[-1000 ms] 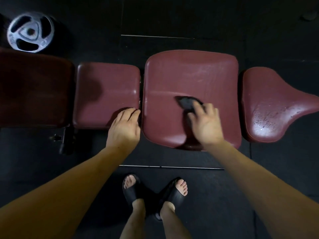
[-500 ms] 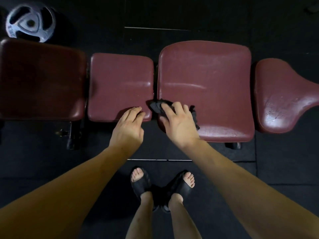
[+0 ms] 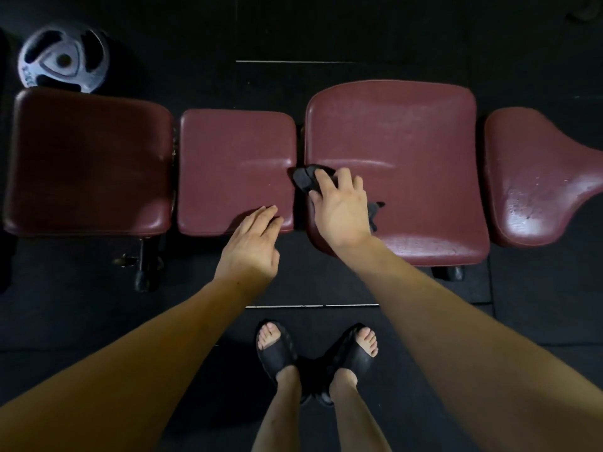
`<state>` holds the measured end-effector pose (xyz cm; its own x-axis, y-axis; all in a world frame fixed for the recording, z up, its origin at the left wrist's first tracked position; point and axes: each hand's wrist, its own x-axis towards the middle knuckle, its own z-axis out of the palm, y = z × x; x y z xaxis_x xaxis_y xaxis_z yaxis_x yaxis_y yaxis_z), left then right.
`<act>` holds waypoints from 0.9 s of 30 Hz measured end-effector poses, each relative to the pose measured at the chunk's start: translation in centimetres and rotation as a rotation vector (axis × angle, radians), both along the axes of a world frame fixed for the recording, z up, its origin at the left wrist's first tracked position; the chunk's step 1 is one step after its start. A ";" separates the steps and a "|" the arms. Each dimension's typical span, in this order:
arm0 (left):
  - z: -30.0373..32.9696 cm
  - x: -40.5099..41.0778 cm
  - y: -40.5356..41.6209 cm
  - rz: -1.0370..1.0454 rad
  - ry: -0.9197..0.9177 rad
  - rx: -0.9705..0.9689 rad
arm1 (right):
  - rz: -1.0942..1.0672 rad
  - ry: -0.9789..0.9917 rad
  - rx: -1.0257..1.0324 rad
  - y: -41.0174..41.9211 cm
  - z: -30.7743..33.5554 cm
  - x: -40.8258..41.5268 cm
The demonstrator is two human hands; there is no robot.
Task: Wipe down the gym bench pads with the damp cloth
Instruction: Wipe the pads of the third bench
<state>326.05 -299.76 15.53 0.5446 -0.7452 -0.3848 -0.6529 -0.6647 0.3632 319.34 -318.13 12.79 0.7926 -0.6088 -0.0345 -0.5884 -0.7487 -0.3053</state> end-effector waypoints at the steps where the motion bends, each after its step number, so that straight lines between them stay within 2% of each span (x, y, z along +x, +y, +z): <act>1: 0.2 0.0 0.0 0.003 0.007 -0.003 | 0.037 -0.021 -0.011 0.5 0.2 -0.9; 4: 0.6 -0.1 0.2 0.013 0.034 -0.009 | 0.198 -0.066 -0.015 2.0 0.6 -5.2; 7: 0.7 -0.2 0.7 -0.016 0.013 0.017 | 0.216 -0.064 -0.008 1.3 0.5 -8.4; 12: 1.0 -0.9 0.7 0.003 -0.001 0.030 | -0.150 -0.021 -0.042 -3.0 -0.1 -14.6; 14: 1.0 -1.2 0.5 0.023 0.002 0.020 | -0.295 -0.014 -0.014 -2.1 -0.2 -14.5; 16: 0.9 -1.4 0.6 0.039 0.006 0.007 | -0.349 -0.057 -0.004 0.1 -0.3 -12.2; 20: 0.7 -1.8 0.5 0.057 -0.001 -0.014 | -0.170 -0.048 -0.041 3.8 0.1 -7.5; 24: 0.7 -2.5 0.0 0.036 -0.051 -0.008 | 0.077 -0.082 -0.066 1.5 0.2 -10.1; 25: 0.8 -2.9 -0.3 0.030 -0.062 -0.013 | 0.063 -0.086 -0.084 0.0 -0.1 -11.7; 27: 0.9 -3.9 -1.1 0.014 -0.073 -0.032 | -0.112 -0.059 -0.120 -3.7 -1.2 -15.6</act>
<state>322.12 -300.81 16.42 0.5806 -0.7487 -0.3199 -0.6692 -0.6626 0.3362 303.74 -321.83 11.61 0.7180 -0.6904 0.0886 -0.6539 -0.7127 -0.2539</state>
